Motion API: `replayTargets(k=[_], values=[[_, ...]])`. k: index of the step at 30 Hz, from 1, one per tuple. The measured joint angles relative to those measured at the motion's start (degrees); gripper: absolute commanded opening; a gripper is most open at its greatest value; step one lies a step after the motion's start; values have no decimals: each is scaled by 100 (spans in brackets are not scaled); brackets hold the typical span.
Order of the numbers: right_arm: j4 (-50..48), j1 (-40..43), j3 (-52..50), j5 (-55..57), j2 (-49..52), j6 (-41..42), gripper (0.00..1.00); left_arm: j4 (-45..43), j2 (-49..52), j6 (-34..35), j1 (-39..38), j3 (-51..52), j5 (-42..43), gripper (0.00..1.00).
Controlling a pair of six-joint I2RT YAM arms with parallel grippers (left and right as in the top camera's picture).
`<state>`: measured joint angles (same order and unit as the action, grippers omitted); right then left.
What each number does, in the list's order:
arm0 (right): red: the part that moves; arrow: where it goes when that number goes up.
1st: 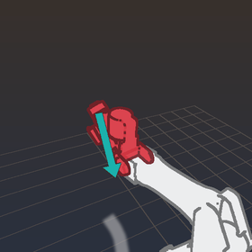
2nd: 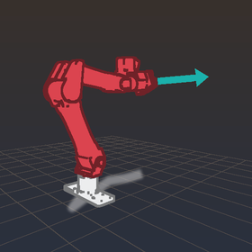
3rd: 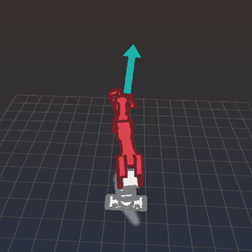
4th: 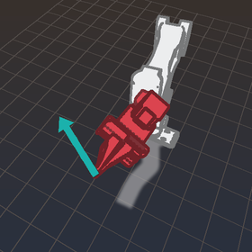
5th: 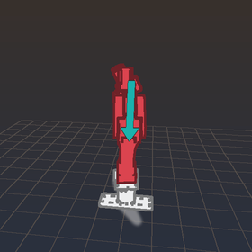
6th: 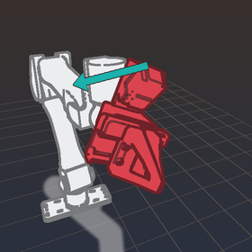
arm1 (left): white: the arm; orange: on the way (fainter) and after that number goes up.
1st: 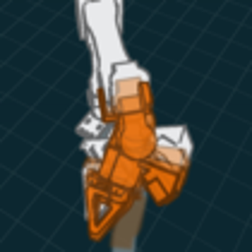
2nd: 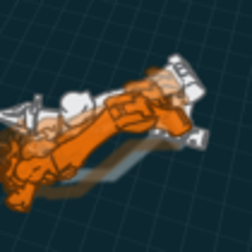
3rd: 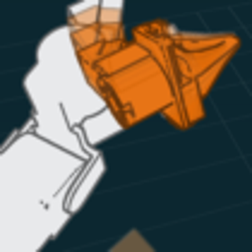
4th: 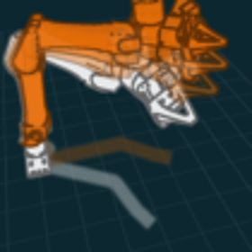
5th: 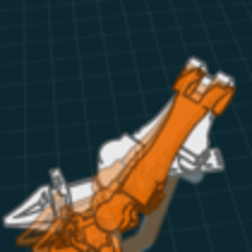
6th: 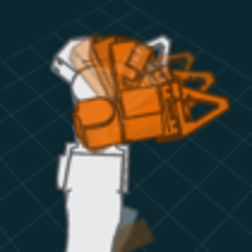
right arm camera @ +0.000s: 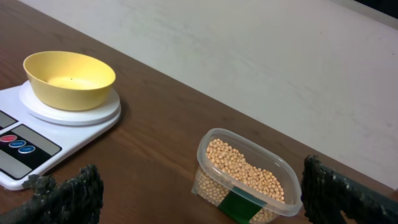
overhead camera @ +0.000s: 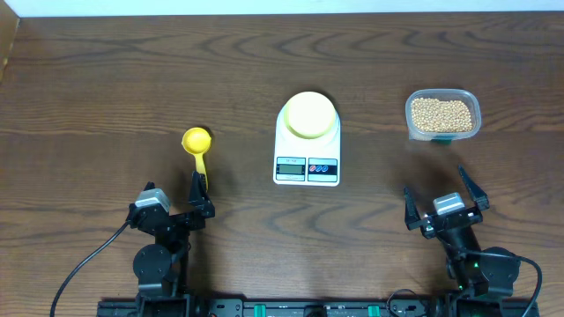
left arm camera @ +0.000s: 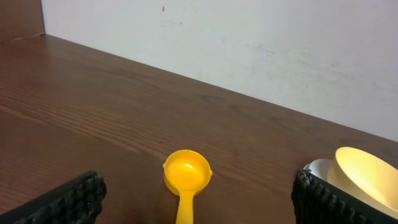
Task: Scoop item into bowl and weigh 50g on scale
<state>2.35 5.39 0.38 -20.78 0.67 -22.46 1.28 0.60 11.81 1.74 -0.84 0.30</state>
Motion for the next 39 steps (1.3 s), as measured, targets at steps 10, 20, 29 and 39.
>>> replayTargets(k=[10,20,29,39], values=[[2,0,0,0,345,-2,99,0,4,0,0,0,0,98],[2,0,0,0,345,-2,99,2,4,0,0,0,0,97],[2,0,0,0,345,-2,99,2,4,0,0,0,0,98],[2,0,0,0,345,0,99,2,4,0,0,0,0,98]])
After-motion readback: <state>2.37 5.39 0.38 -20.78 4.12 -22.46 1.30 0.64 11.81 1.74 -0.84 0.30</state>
